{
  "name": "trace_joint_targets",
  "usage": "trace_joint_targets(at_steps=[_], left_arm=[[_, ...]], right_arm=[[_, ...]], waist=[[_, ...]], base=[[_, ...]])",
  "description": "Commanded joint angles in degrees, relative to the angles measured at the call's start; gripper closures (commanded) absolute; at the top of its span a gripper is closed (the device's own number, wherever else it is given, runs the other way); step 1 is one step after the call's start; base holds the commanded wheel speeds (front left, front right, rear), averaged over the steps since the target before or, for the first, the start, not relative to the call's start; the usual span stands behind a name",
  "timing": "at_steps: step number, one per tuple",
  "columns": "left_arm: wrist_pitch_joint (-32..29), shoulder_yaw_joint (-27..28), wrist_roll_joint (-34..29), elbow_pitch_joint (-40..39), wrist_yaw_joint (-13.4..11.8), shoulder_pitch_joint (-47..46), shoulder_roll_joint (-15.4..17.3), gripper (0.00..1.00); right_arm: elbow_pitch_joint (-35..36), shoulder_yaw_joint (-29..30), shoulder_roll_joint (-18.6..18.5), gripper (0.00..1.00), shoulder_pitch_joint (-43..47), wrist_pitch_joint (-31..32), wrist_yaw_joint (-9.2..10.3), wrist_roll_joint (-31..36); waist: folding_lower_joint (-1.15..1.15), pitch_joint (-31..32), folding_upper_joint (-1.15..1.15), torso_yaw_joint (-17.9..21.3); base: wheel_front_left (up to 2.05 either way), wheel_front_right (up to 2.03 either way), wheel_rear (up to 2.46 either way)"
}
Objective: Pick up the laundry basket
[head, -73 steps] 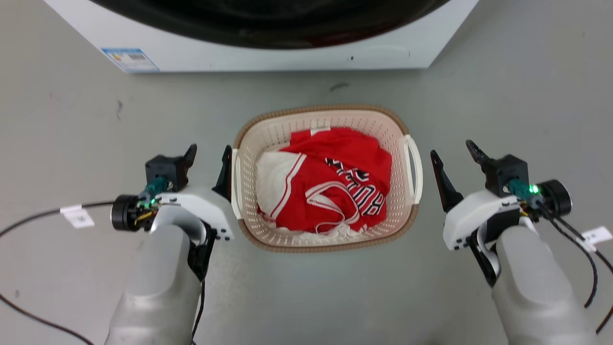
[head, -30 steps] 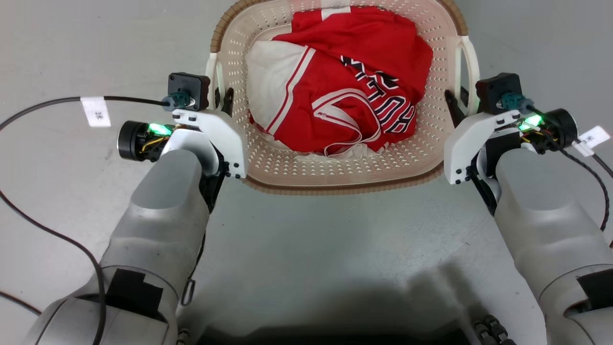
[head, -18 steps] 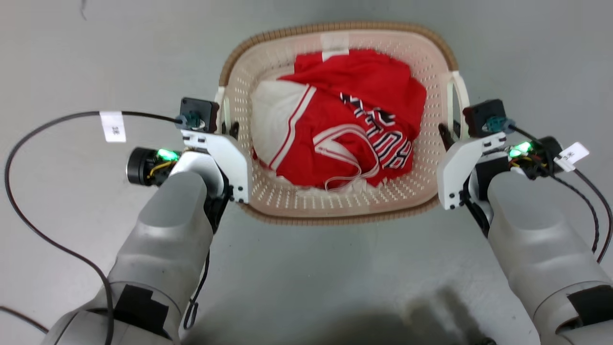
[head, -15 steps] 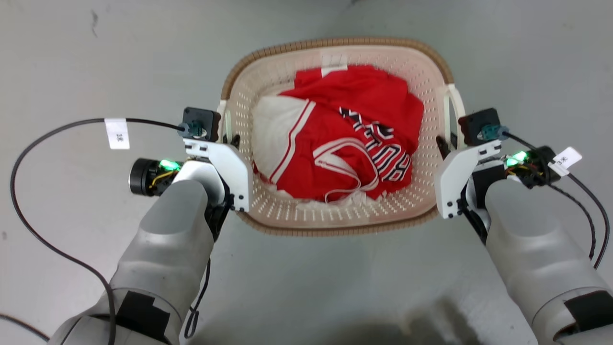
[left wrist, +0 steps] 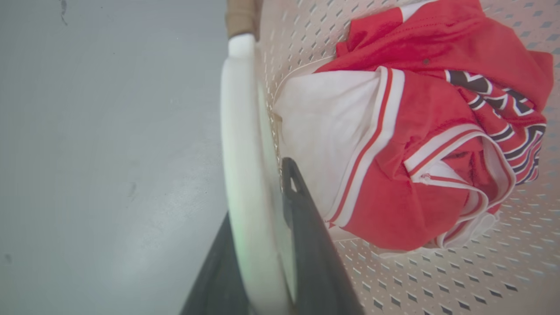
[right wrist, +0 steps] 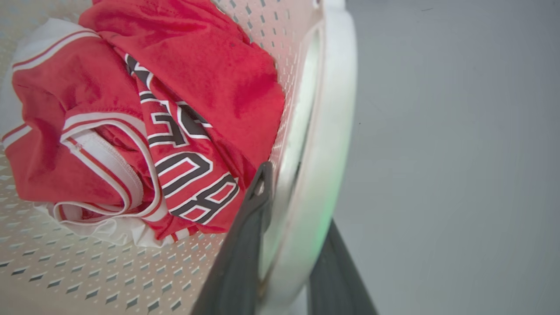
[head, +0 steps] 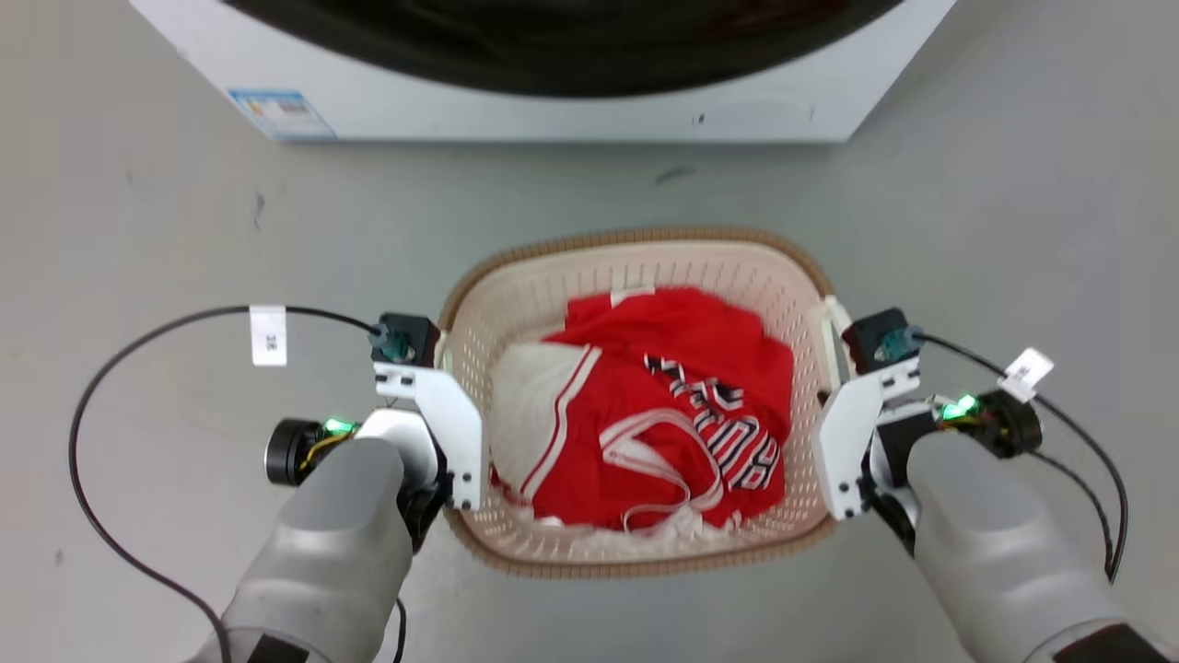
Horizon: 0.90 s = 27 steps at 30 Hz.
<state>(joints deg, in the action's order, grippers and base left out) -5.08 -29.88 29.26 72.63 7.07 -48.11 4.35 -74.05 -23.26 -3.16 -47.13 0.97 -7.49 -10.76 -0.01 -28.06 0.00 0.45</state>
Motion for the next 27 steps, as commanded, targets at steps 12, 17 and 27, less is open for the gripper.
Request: trace_joint_targets(at_steps=[12, 17, 27], left_arm=[[-5.9, -5.8, 6.8, -2.5, 0.7, 8.3, 1.5, 1.00], [-6.2, -7.7, 8.7, -2.7, 0.7, 10.9, 1.6, 1.00], [-6.8, -10.8, 11.8, -2.2, 0.7, 15.3, 1.5, 1.00]], right_arm=[[3.3, -11.6, 0.5, 1.00, 8.2, 6.5, -0.08, -11.4], [3.6, -15.1, 0.4, 1.00, 10.9, 7.2, -0.13, -15.1], [3.9, -21.0, -0.3, 1.00, 15.5, 8.5, -0.14, -21.0]], waist=[[0.01, 15.1, 0.00, 0.6], [0.01, 19.7, 0.00, 0.4], [0.01, 26.7, 0.00, 0.6]], base=[[0.00, 0.00, 0.00], [0.00, 0.00, 0.00], [0.00, 0.00, 0.00]])
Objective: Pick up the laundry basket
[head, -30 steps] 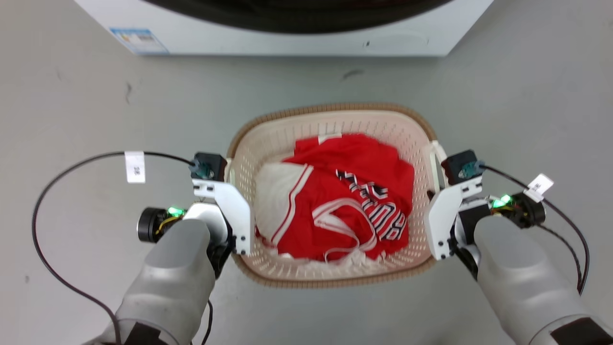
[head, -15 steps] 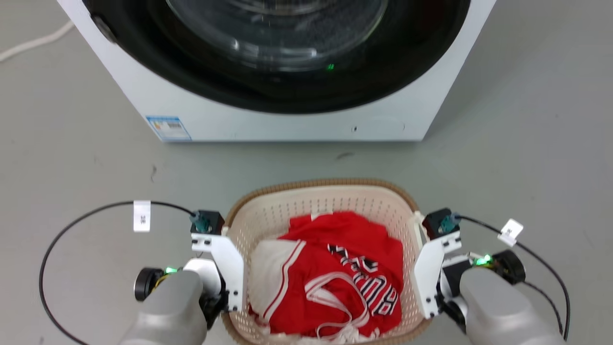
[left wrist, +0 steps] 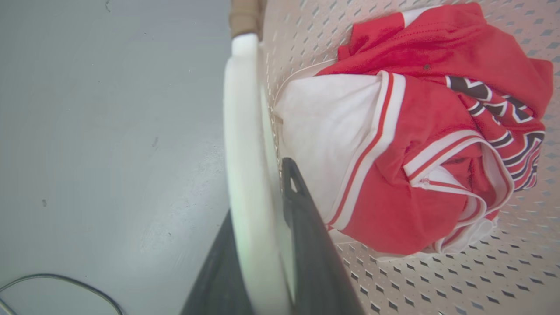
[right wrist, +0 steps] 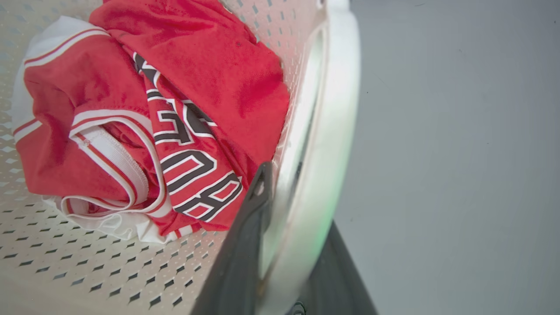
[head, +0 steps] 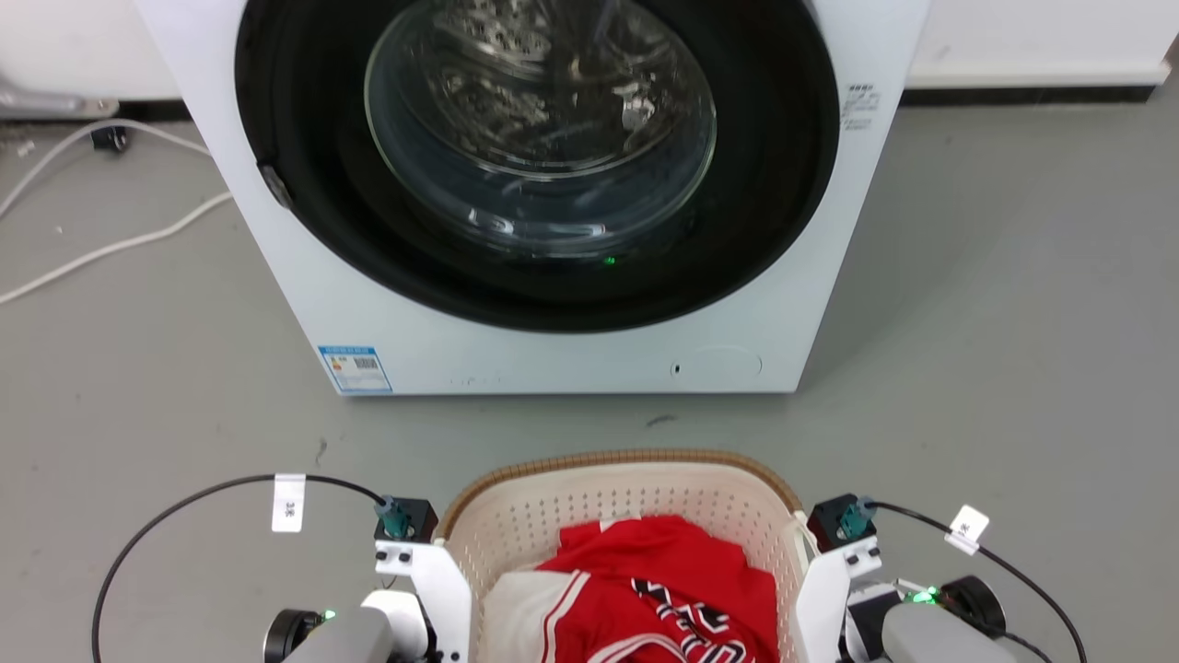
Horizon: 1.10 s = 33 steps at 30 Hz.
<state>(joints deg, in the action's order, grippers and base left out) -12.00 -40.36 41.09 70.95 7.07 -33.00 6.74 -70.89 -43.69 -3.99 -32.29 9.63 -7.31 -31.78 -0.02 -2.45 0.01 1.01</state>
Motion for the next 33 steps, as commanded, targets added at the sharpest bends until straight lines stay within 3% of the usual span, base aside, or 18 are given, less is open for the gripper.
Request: trace_joint_targets(at_steps=[1, 13, 33], left_arm=[[-0.1, -0.6, 0.2, -0.5, 0.7, 0.4, -1.0, 1.00], [-1.4, -3.4, 3.0, 0.1, 0.7, 3.4, -0.7, 1.00], [0.4, -6.1, 5.4, 1.3, 0.6, 3.8, -0.8, 1.00]], right_arm=[[0.7, -1.1, 0.4, 1.00, 1.0, 0.2, -0.32, -0.5], [1.2, -6.5, -0.5, 1.00, 4.2, 1.7, -0.32, -6.1], [0.3, -12.9, -1.7, 1.00, 3.7, 0.1, -0.32, -11.6]], waist=[[0.02, 1.5, -0.01, 0.1], [0.02, 5.3, -0.01, 0.3], [0.02, 6.4, -0.01, 0.2]], base=[[0.00, 0.00, 0.00], [0.00, 0.00, 0.00], [0.00, 0.00, 0.00]])
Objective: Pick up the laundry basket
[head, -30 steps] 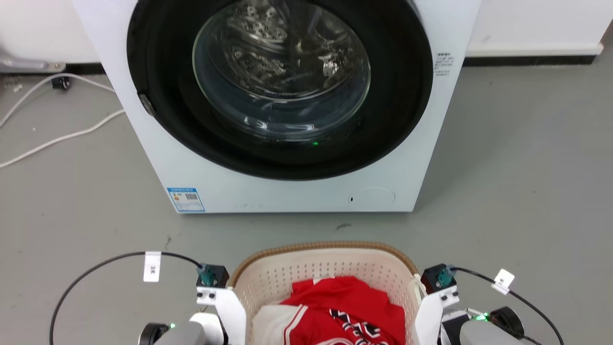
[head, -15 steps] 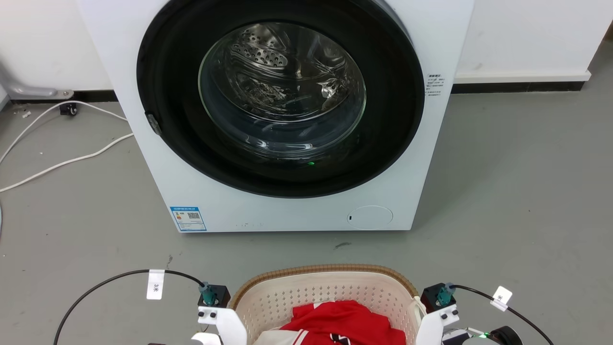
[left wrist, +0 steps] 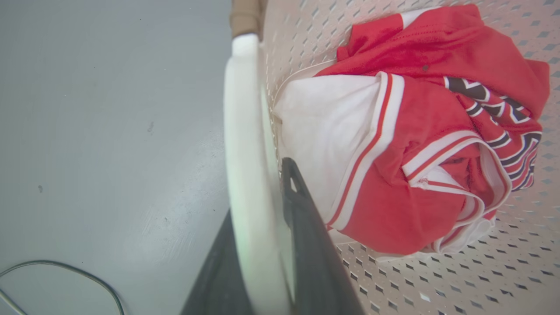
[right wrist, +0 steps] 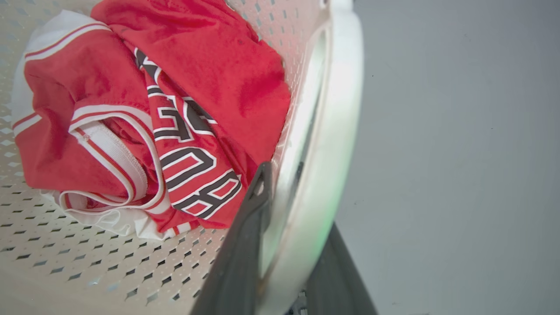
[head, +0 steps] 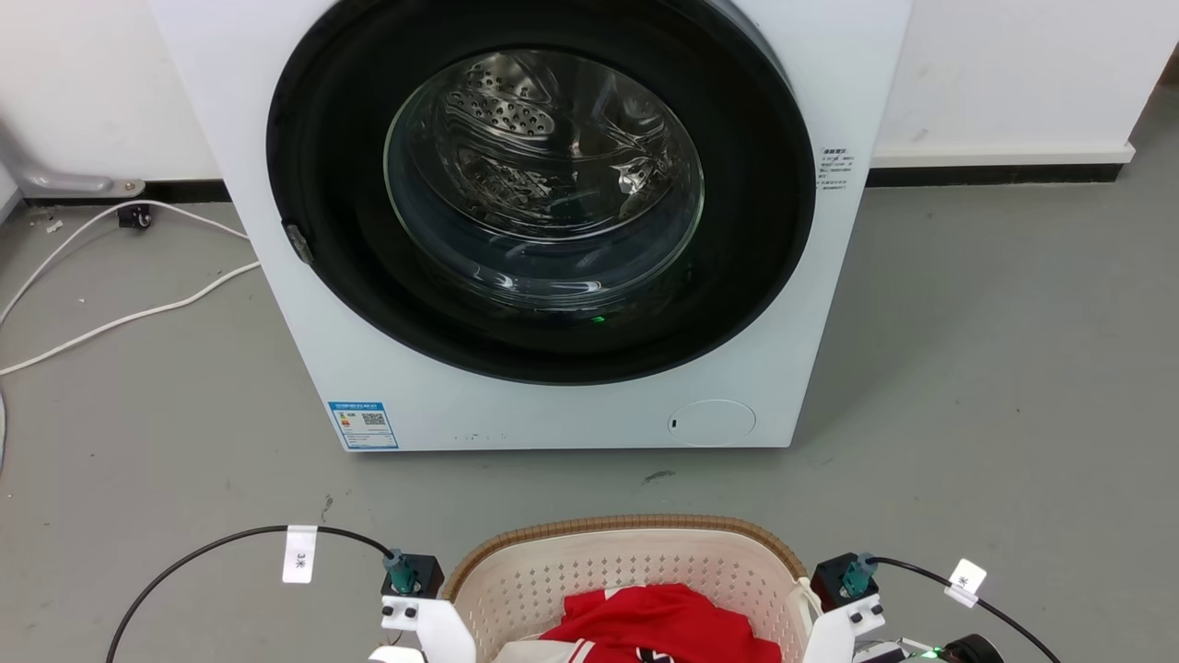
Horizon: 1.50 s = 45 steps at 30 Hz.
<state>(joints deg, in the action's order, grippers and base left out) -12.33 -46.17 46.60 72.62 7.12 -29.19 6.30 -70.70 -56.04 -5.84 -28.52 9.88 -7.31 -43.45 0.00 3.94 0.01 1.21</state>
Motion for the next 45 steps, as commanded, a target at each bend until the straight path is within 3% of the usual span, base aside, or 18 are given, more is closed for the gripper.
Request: trace_joint_targets(at_steps=[1, 45], left_arm=[[0.8, -0.3, -0.1, -0.4, 0.6, 0.0, -0.4, 1.00], [1.7, -4.5, 4.1, 0.6, 0.6, -1.4, 0.1, 1.00]], right_arm=[[0.1, -0.6, 0.1, 1.00, 0.0, -0.2, -0.32, 0.1], [-2.2, -8.0, 0.4, 1.00, -2.1, -2.8, -0.32, -6.6]], waist=[[0.00, 0.0, -0.01, 0.0], [0.00, -1.1, -0.01, -0.1]], base=[[0.00, 0.00, 0.00], [0.00, 0.00, 0.00]])
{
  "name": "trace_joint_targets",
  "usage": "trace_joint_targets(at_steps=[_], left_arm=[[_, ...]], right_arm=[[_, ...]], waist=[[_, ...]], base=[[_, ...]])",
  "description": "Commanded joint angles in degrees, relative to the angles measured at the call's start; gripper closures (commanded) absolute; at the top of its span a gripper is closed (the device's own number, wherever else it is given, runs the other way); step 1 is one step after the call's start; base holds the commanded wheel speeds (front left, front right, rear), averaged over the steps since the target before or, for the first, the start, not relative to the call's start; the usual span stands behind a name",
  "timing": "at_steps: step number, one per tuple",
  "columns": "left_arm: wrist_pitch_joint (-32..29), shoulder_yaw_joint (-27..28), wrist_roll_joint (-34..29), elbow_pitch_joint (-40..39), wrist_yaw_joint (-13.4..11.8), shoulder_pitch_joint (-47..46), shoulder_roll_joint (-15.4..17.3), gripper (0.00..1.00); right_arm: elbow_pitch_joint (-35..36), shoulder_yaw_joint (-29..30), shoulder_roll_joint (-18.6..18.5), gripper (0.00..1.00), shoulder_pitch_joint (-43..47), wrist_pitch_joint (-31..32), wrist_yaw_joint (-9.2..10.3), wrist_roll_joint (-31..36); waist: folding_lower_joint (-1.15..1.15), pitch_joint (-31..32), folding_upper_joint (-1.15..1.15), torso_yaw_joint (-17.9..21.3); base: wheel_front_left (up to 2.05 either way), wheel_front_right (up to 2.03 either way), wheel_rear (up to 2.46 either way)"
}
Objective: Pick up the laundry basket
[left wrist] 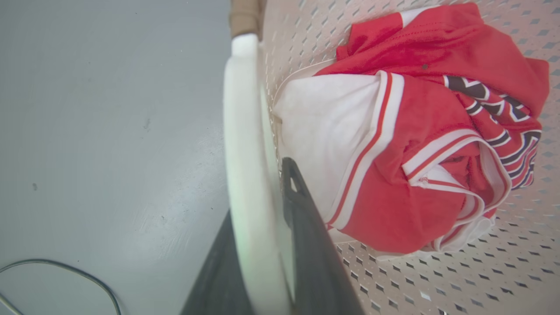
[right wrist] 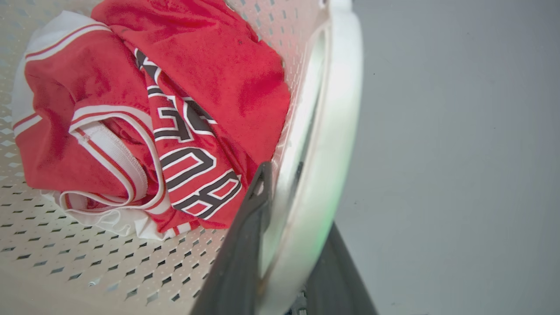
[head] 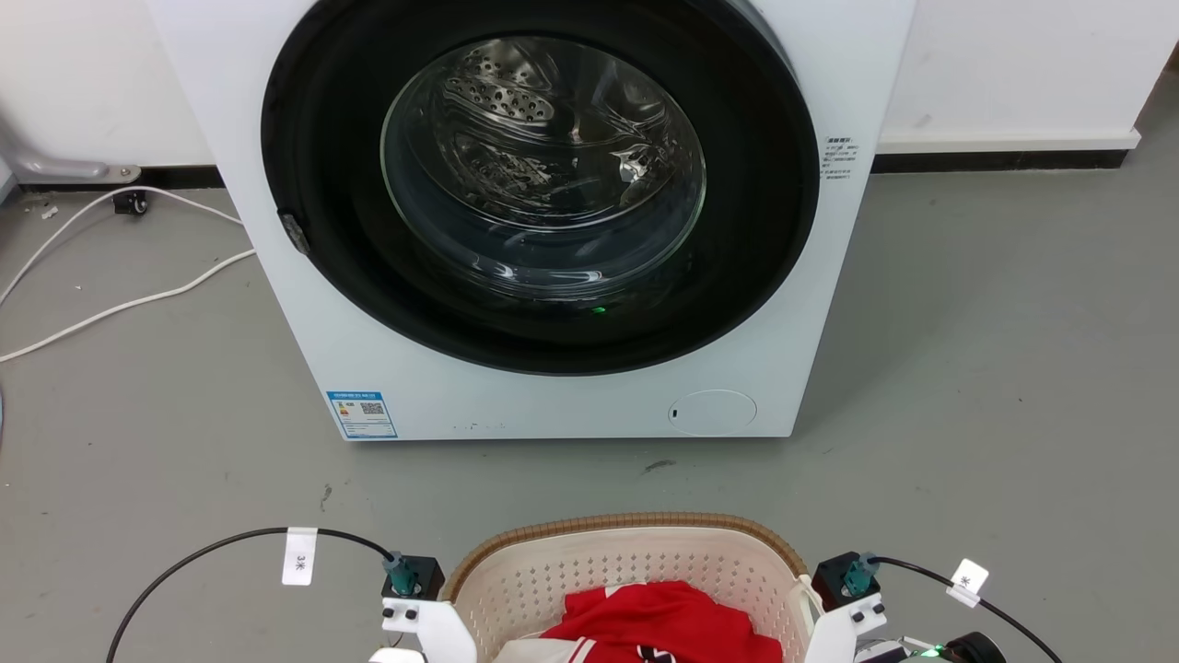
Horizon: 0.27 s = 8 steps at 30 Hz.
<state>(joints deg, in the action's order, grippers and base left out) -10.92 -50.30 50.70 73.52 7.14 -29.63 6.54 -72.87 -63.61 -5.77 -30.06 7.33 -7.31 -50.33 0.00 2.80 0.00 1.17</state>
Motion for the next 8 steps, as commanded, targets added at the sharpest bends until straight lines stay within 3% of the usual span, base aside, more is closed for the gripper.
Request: trace_joint_targets(at_steps=[1, 8], left_arm=[[0.4, -0.4, 0.1, -0.3, 0.6, -0.9, -0.1, 1.00], [0.6, -1.0, 0.7, -0.2, 0.6, -1.0, -0.1, 1.00]], right_arm=[[0.0, -0.6, 0.3, 1.00, -0.5, -0.3, -0.32, 0.1], [-0.1, -1.5, 0.3, 1.00, -0.7, -0.4, -0.32, -0.7]], waist=[[0.00, 0.0, 0.00, 0.0], [0.00, 0.1, 0.00, -0.1]], base=[[0.00, 0.00, 0.00], [0.00, 0.00, 0.00]])
